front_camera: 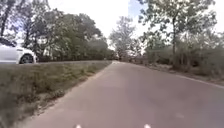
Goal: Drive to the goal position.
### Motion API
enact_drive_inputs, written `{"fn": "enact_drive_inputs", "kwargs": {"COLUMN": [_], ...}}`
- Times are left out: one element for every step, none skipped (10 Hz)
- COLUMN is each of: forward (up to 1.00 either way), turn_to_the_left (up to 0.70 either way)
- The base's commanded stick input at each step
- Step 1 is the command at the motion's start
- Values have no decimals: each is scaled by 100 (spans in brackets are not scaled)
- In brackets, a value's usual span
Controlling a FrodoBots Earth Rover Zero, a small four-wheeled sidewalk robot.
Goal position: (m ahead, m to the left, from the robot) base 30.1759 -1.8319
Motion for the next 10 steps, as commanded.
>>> {"fn": "enact_drive_inputs", "kwargs": {"forward": [100, 100, 100, 100, 100, 100, 100, 100, 100, 100], "turn_to_the_left": [0, 0, 0, 0, 0, 0, 0, 0, 0, 0]}}
